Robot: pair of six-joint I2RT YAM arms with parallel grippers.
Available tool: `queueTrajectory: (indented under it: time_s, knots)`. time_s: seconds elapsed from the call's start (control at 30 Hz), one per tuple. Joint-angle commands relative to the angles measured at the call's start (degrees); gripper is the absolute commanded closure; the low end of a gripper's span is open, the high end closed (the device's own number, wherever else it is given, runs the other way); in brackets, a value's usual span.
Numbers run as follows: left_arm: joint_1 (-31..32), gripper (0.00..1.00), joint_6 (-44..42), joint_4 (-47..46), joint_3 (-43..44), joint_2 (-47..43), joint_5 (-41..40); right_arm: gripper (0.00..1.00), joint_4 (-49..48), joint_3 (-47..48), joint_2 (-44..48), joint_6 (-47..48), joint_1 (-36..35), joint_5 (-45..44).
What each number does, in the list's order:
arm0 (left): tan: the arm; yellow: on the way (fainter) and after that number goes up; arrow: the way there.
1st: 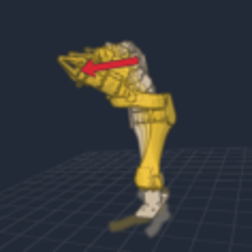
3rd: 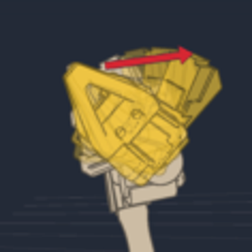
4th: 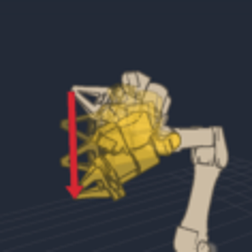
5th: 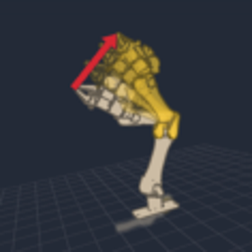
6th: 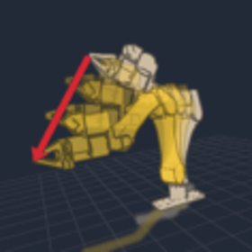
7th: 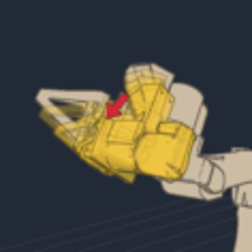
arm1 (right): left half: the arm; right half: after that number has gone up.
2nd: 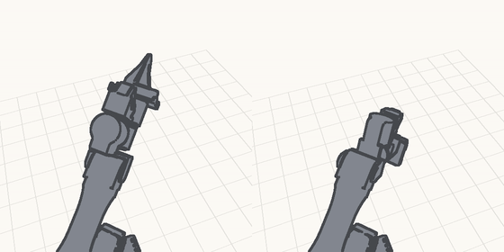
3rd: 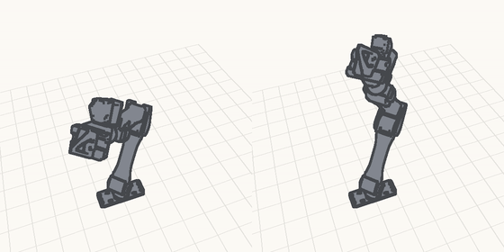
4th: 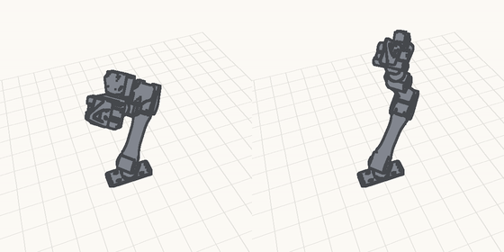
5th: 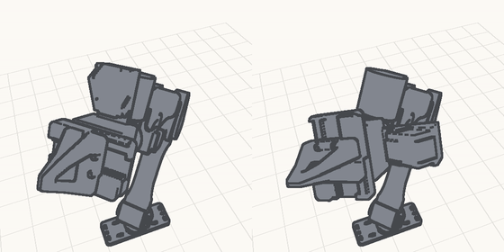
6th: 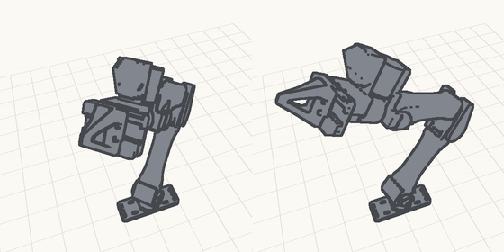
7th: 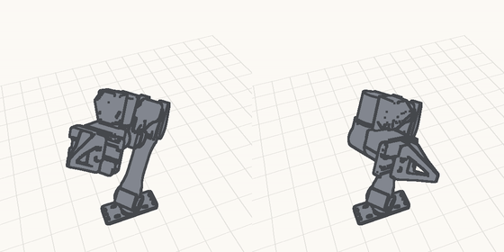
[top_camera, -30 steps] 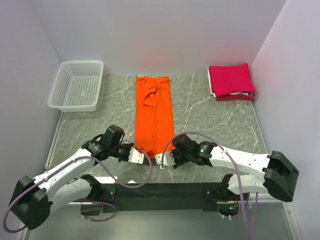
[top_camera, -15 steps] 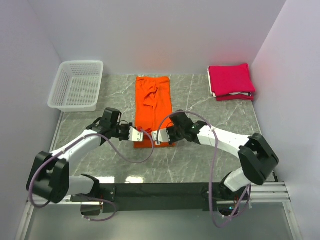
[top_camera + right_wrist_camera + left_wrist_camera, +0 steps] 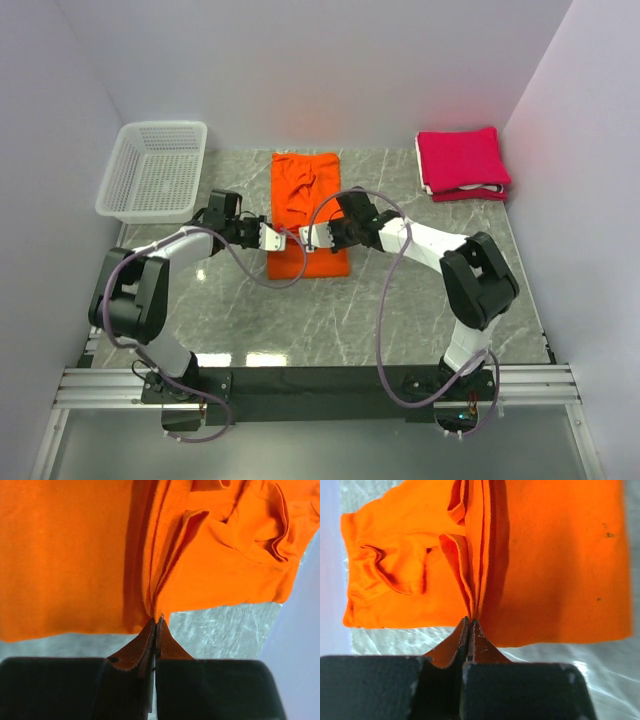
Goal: Fold and stack the t-shirts
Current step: Fold the tshirt
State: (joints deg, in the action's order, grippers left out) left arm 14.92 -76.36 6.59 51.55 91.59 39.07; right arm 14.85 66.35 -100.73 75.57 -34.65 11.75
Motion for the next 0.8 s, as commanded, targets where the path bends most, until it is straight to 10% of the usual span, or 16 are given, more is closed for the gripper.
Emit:
queueTrajectory:
  time_s: [0.0, 0.5, 0.67, 0.77]
  knots:
    - [-0.85, 0.99, -2.30, -4.39, 4.17, 3.23, 2.77, 1.00, -2.02, 4.92, -3.41, 2.30, 1.43, 0.73]
    - [-2.79, 0.98, -3.54, -6.15, 11.64, 14.22, 2.33, 1.00, -2.63, 16.18, -14.31, 4.50, 4.42, 0.65]
    - [-3.49, 0.77, 1.29, -11.33, 13.22, 15.72, 0.31, 0.59, -4.12, 16.27, -14.67, 1.69, 4.42, -1.20]
    - [-4.37, 0.66, 5.50, -11.59, 15.68, 15.73, 0.22, 0.52, -6.32, 14.43, -11.87, 0.03, 4.77, -2.78]
